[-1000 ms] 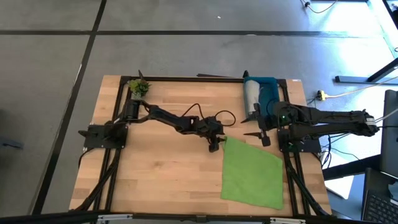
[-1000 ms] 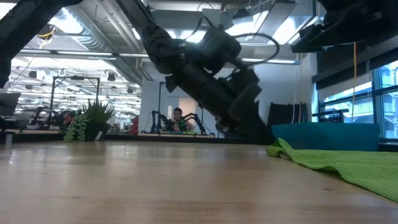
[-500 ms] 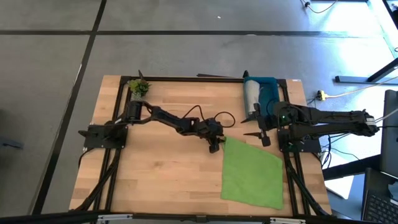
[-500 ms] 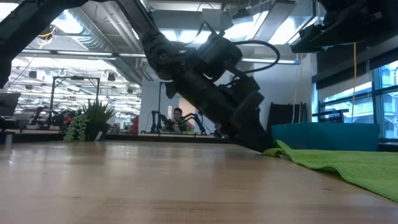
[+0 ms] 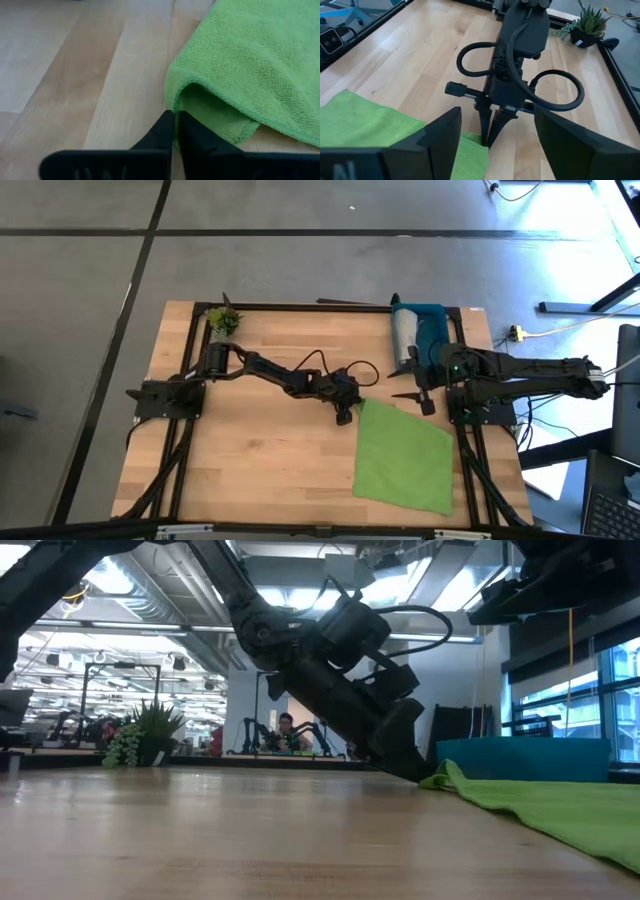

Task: Roll microfiber towels into tight, uniform cylinder then place into a basket
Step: Roll the green towel

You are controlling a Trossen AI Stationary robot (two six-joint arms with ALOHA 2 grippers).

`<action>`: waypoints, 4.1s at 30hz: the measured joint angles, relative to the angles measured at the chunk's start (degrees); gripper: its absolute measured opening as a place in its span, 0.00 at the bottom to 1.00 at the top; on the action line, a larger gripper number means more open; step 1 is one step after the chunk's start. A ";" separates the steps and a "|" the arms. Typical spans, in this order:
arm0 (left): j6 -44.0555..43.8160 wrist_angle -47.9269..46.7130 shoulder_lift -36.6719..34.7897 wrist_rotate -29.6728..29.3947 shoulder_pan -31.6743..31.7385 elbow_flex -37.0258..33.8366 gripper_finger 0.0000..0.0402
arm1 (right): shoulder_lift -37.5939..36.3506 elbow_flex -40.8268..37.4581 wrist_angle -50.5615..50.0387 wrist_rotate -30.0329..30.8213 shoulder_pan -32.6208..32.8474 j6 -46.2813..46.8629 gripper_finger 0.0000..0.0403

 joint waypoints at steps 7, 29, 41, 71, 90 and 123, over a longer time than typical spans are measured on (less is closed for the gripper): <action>3.61 -6.92 -3.49 -2.33 -0.26 -0.24 0.00 | -0.02 0.00 -1.20 -0.01 0.00 0.05 0.63; 12.18 -53.54 -17.81 -27.07 1.56 -0.20 0.00 | 0.11 -0.02 -3.01 -0.09 0.02 4.37 0.63; 13.29 -54.84 -17.79 -28.56 3.22 -0.22 0.03 | 0.22 -0.02 -2.97 -0.07 0.02 4.39 0.63; 3.79 -54.62 -24.41 -16.90 -17.88 -1.24 0.21 | 0.26 -0.02 -3.16 -0.07 0.04 4.33 0.63; -5.03 -44.36 -22.88 -17.80 -26.90 -1.19 0.21 | 3.81 -0.02 -11.86 4.84 15.85 12.07 0.63; -4.48 -40.94 -14.27 -12.56 -26.60 -1.29 0.21 | 35.41 0.00 -2.19 10.38 30.91 33.79 0.63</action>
